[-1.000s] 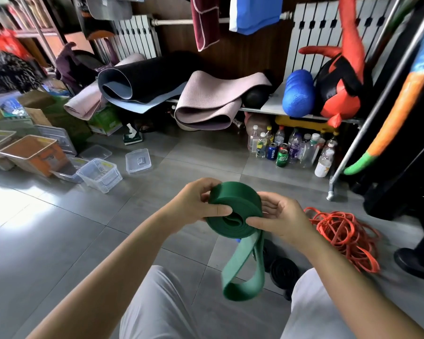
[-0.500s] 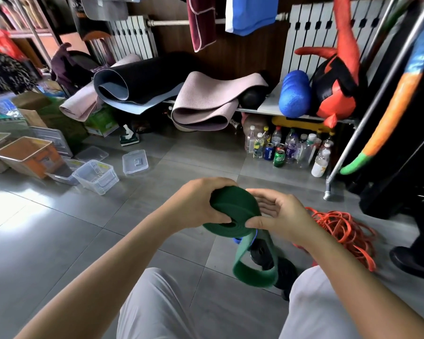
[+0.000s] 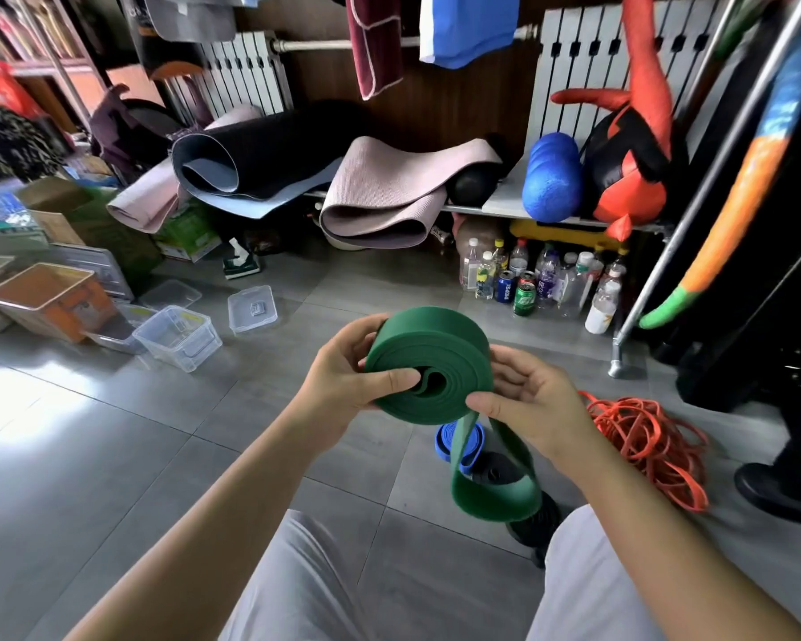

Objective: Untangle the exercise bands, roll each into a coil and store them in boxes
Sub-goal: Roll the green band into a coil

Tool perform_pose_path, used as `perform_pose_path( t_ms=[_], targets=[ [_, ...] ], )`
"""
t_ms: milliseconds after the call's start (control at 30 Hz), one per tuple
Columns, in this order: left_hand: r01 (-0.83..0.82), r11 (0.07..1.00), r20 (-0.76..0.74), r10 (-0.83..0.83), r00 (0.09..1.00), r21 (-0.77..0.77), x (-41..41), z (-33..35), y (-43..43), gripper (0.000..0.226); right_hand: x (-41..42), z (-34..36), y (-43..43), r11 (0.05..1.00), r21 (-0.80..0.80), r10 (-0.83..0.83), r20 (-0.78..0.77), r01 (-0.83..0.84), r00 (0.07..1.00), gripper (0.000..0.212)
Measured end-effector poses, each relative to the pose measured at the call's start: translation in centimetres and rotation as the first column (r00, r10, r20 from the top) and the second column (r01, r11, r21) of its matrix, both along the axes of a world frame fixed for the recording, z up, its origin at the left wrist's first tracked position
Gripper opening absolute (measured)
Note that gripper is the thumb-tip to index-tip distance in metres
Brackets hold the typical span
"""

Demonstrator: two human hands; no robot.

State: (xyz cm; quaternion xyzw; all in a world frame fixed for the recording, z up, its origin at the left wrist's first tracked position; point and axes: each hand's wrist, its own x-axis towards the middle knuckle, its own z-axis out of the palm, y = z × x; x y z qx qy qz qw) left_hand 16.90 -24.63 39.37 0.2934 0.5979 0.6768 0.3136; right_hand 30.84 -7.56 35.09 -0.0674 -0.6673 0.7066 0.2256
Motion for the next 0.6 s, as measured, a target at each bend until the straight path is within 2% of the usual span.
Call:
perform_pose_path(
  t_ms=[67, 100, 167, 233, 300, 367, 433, 600],
  targets=[
    [0.026, 0.999, 0.030, -0.025, 0.999, -0.029, 0.1, -0.1, 0.2, 0.052, 0.0, 0.3, 0.1, 1.000, 0.009, -0.019, -0.010, 0.019, 1.000, 0.051],
    [0.034, 0.996, -0.011, -0.035, 0.999, -0.077, 0.1, 0.0, 0.3, 0.051, 0.0, 0.4, 0.3, 1.000, 0.015, -0.022, -0.010, 0.022, 1.000, 0.050],
    [-0.020, 0.969, -0.270, -0.049, 0.962, -0.246, -0.2, 0.9, 0.5, 0.051, 0.0, 0.6, 0.7, 0.999, 0.034, -0.026, -0.002, 0.026, 1.000, 0.047],
    [-0.117, 0.919, -0.544, -0.117, 0.831, -0.376, -0.4, 2.0, 0.7, 0.062, 0.0, 0.7, 1.2, 0.997, 0.073, -0.019, 0.024, 0.017, 1.000, 0.043],
    [-0.135, 0.885, -0.688, -0.242, 0.684, -0.445, -0.4, 3.3, 1.0, 0.079, -0.1, 0.8, 1.6, 0.992, 0.125, -0.002, 0.065, -0.006, 0.998, 0.045],
    [-0.131, 0.839, -0.737, -0.377, 0.561, -0.529, -0.1, 4.6, 1.7, 0.079, -0.2, 1.1, 1.8, 0.982, 0.188, 0.007, 0.113, -0.029, 0.994, 0.048],
    [-0.157, 0.765, -0.724, -0.493, 0.482, -0.625, 0.1, 5.5, 2.4, 0.066, -0.5, 1.4, 1.6, 0.968, 0.241, 0.024, 0.163, -0.064, 0.986, 0.050],
    [-0.107, 0.660, -0.617, -0.616, 0.490, -0.744, 0.4, 5.3, 3.1, 0.047, -0.7, 0.9, 1.2, 0.957, 0.277, 0.016, 0.233, -0.082, 0.972, 0.057]
  ],
)
